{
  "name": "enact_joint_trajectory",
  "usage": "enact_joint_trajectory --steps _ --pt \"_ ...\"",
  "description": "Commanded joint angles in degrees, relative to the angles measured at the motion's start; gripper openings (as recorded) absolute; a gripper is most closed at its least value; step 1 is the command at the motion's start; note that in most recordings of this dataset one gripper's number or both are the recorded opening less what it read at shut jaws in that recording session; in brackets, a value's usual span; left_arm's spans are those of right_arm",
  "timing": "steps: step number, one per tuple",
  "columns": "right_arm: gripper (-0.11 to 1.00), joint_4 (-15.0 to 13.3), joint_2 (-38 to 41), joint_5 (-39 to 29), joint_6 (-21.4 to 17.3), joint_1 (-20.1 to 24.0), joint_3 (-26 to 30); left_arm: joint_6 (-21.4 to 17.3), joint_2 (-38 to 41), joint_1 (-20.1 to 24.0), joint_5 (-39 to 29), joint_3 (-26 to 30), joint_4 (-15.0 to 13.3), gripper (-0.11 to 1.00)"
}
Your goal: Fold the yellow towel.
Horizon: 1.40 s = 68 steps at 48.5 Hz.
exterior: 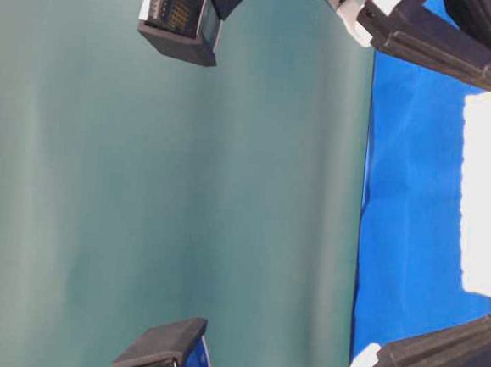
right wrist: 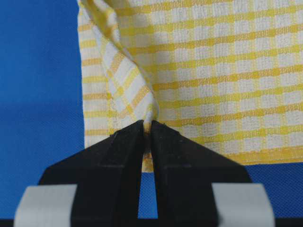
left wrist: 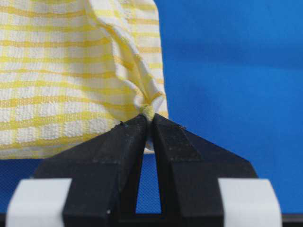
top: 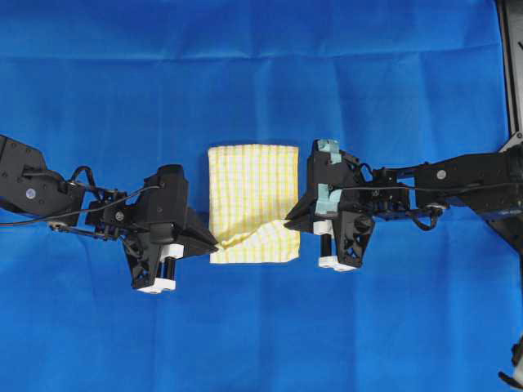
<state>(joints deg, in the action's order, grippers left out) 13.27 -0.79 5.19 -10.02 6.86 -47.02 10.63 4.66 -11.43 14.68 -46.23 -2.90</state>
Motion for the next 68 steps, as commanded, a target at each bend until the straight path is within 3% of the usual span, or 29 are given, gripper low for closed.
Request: enact_joint_trajectory --steps 1,5,8,15,17,21,27,38,56,68 --pt "0.04 -0.09 -0.62 0.18 0.09 0.18 1.14 -0.18 -0.79 0.35 0.26 0.88 -0.09 0.05" --pt "0.05 -0.09 -0.62 0.0 0.18 0.26 1.32 -0.18 -0.97 0.53 0.26 0.79 -0.09 0.08" --pt "0.08 -0.09 -0.7 -0.44 0.18 0.26 1.58 -0.26 -1.14 0.7 0.18 0.79 -0.09 0.21" --pt "0.49 -0.35 -1.85 -1.93 0.7 0.35 2.2 -0.44 -2.99 1.76 -1.23 0.88 -0.09 0.61" --pt "0.63 -0.7 -2.64 -2.55 0.88 0.35 2.2 -0.44 -3.87 2.11 -2.11 0.79 -0.09 0.64" --pt "0.81 -1.67 -5.01 -3.52 0.88 0.35 1.85 -0.53 -6.68 2.72 -4.75 0.53 0.0 0.6" --pt "0.74 -3.25 -9.84 -5.19 0.97 0.35 0.88 -2.02 -10.72 2.81 -7.65 -0.26 0.0 0.55" --pt "0.75 -6.59 -20.39 -6.68 0.97 0.35 -3.69 -5.45 -19.86 2.81 -8.09 -4.31 0.0 0.55" --pt "0.75 -10.99 -41.57 -10.28 0.97 -0.44 -12.92 -9.05 -36.39 3.69 -1.05 -15.82 0.0 0.55" --pt "0.74 -13.89 -52.47 -13.97 0.97 -3.16 -17.75 -10.2 -47.02 5.8 -0.79 -22.76 0.0 0.55"
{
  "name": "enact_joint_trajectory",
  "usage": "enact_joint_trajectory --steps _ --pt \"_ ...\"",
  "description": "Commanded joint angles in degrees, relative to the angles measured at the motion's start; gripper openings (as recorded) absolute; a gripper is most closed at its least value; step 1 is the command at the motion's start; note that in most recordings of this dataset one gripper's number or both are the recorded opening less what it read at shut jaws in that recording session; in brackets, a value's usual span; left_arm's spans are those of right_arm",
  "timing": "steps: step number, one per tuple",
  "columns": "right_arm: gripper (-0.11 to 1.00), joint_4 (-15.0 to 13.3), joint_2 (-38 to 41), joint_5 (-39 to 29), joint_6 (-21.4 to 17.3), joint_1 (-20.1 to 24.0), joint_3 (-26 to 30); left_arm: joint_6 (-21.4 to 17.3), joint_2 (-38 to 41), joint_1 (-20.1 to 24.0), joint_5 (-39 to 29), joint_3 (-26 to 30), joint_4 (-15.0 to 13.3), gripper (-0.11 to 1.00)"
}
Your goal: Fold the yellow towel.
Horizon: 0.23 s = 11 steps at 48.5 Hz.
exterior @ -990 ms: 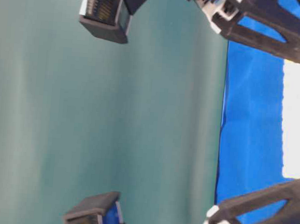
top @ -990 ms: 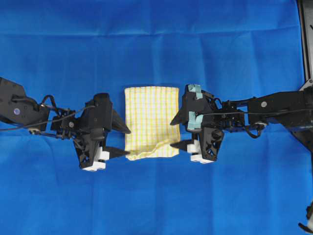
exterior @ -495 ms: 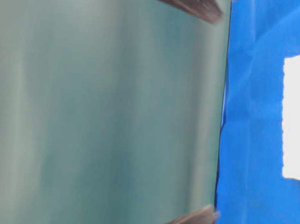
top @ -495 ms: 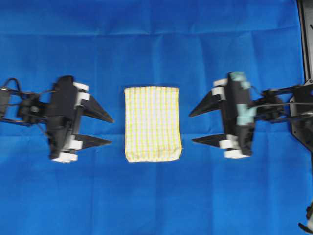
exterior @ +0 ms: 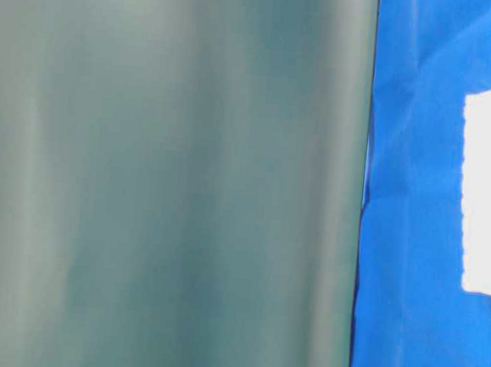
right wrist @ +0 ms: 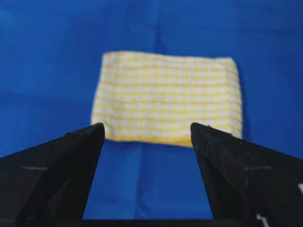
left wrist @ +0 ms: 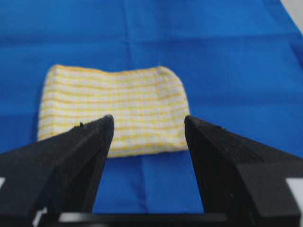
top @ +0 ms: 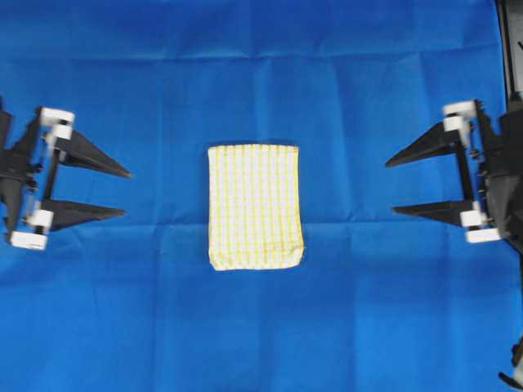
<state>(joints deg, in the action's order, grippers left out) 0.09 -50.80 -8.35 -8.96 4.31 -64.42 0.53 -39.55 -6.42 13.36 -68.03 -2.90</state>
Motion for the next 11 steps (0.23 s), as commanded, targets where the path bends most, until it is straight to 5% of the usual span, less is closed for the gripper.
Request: enact_joint_trajectory --steps 1,11 --pt "0.74 -0.88 -3.25 -0.53 -0.09 -0.79 -0.79 -0.09 -3.6 1.05 0.53 -1.58 0.0 0.55" --pt "0.74 -1.49 -11.25 -0.26 -0.18 -1.58 -7.21 0.0 -13.71 2.46 0.79 -8.53 -0.09 0.55"
